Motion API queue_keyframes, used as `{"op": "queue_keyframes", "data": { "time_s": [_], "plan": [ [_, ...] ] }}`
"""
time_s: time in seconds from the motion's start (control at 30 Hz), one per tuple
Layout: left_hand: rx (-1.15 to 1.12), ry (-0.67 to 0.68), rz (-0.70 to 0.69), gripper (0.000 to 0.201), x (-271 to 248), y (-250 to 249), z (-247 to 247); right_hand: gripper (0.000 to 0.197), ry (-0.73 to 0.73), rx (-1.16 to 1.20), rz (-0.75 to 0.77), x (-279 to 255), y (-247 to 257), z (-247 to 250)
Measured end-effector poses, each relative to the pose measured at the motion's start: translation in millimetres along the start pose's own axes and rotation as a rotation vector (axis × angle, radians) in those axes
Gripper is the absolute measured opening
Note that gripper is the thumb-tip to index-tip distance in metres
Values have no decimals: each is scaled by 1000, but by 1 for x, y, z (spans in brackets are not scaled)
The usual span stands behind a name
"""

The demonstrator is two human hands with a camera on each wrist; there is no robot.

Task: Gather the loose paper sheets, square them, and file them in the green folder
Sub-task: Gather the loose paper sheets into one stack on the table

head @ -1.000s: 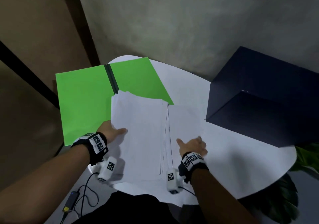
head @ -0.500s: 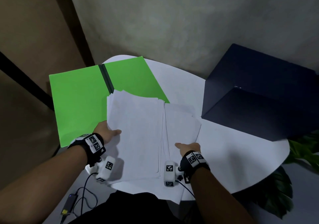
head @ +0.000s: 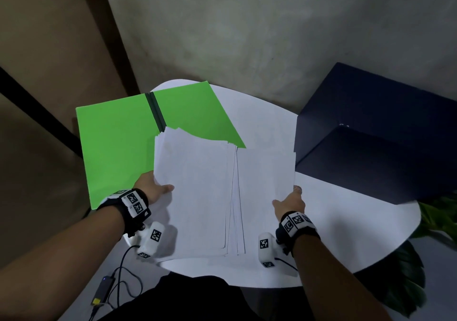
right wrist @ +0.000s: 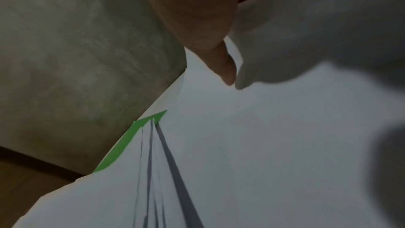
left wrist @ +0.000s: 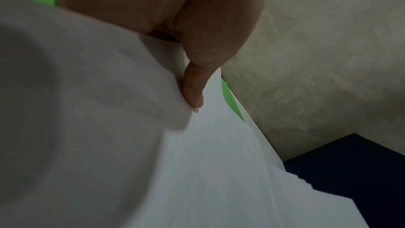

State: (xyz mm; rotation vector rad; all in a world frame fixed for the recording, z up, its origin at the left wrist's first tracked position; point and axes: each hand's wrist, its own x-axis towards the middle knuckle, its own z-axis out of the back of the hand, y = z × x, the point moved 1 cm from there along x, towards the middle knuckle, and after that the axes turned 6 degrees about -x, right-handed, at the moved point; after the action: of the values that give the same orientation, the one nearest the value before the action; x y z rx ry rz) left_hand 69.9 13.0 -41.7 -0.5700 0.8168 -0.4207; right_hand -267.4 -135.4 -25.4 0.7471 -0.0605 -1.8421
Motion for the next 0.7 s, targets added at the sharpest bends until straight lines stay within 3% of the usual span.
{"op": "queue_keyframes", "data": {
  "time_s": [0.1,0.2,0.4,0.53,0.7],
  "plan": [
    [-12,9,4,55,-1,-1,0,50,-56,76,16,-6,-2,11],
    [-20,14,-7,53,1,2,0,27,-196,118,149,-16,8,45],
    [-8,32,-14,51,0,2,-2,16,-503,361,454,-48,55,151],
    [19,38,-32,49,-4,-1,-3,14,-490,639,535,-66,74,182],
    [21,117,-20,58,-1,2,-6,22,-285,736,446,-53,83,134]
  ]
}}
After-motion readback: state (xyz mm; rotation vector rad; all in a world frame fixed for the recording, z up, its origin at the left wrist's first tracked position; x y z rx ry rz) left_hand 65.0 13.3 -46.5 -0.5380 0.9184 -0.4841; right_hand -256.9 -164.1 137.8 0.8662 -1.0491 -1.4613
